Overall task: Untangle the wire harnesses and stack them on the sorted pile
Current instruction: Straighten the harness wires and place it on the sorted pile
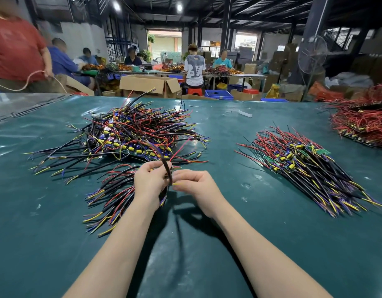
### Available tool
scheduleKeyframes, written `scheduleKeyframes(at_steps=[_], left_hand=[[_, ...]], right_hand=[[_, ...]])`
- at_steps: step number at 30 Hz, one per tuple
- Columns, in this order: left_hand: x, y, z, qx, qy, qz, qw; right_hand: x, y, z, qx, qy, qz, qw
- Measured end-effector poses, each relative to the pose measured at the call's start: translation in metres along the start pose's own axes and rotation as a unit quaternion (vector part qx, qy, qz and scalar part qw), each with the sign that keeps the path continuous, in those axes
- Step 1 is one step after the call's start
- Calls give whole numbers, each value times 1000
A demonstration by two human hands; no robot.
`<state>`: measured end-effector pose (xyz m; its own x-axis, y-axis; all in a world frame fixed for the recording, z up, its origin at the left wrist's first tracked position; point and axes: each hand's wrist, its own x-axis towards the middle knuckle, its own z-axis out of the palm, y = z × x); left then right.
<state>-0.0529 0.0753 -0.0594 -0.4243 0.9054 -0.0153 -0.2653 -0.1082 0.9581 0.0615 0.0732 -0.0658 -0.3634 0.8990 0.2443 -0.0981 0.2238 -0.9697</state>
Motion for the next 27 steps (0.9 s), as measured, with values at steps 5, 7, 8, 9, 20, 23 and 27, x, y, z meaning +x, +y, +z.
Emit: scheduleKeyframes(at_steps=[5,7,8,9,20,23,27], left_hand=[[-10,-1,6,17,-78,-1,997],[-14,-2,8,13,-133,1,991],[-14,-3,7,3,-158,1,987],[-14,-1,7,-17,-184,-2,983],[-7,2,0,-25,-167,-24,985],[-7,1,1,0,-190,-19,982],[-11,0,3,79,-196,-16,977]], right_hand=[[1,-2,-4,48,55,30,997],[3,0,-4,81,109,32,990],[4,-1,-4,91,126,27,987],[5,-1,-5,92,132,20,987],[2,1,-12,41,120,-40,991],[3,1,-11,52,117,-43,991],[4,2,-14,56,104,-40,992]])
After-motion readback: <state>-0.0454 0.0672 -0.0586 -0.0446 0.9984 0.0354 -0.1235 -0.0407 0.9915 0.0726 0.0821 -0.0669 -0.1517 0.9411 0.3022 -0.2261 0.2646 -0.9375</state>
